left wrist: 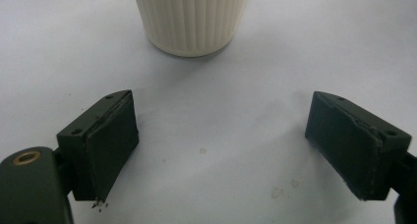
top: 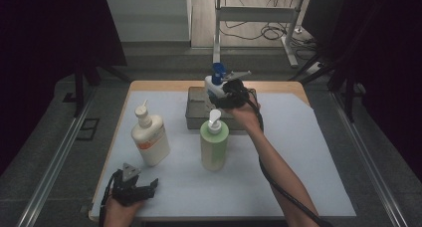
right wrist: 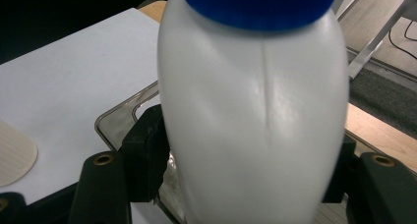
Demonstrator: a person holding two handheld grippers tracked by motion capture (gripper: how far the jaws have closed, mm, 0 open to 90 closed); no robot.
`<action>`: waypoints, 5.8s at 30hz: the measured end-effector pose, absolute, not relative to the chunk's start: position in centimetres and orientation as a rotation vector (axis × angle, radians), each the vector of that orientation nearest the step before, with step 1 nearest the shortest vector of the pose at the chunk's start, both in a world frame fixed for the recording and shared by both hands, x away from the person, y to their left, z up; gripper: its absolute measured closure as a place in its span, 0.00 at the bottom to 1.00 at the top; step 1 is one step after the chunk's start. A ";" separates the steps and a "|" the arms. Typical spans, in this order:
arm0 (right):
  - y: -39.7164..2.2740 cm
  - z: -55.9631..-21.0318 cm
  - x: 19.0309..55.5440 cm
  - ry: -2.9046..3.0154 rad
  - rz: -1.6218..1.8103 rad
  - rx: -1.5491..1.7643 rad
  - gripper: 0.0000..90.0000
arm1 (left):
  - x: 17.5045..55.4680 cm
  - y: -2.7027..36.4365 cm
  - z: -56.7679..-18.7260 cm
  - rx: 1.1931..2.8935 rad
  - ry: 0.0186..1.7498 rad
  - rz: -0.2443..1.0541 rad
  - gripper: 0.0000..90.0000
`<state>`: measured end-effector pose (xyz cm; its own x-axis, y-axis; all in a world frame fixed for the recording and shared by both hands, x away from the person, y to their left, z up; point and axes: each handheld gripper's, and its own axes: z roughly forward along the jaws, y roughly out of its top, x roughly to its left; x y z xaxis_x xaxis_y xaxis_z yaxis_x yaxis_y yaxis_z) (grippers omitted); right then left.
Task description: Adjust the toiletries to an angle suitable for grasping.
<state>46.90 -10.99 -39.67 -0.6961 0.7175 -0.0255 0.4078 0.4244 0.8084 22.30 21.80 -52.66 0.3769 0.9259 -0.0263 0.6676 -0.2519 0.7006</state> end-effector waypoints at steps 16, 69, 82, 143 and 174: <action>-12.7 -39.8 45.6 2.320 1.204 0.929 0.40 | 22.3 21.8 -52.7 2.009 1.367 0.528 0.13; -16.0 -41.8 44.9 2.305 1.134 1.070 0.92 | 22.3 21.8 -52.7 2.010 1.369 0.527 0.13; -14.8 -42.8 46.8 2.320 1.090 1.118 0.99 | 22.3 21.8 -52.6 2.011 1.369 0.526 0.13; -11.4 -45.7 50.0 2.428 1.082 1.175 0.95 | 22.4 21.8 -52.6 2.013 1.368 0.524 0.13; -8.8 -46.4 49.9 2.499 1.077 1.139 0.95 | 22.4 21.8 -52.6 2.014 1.368 0.523 0.13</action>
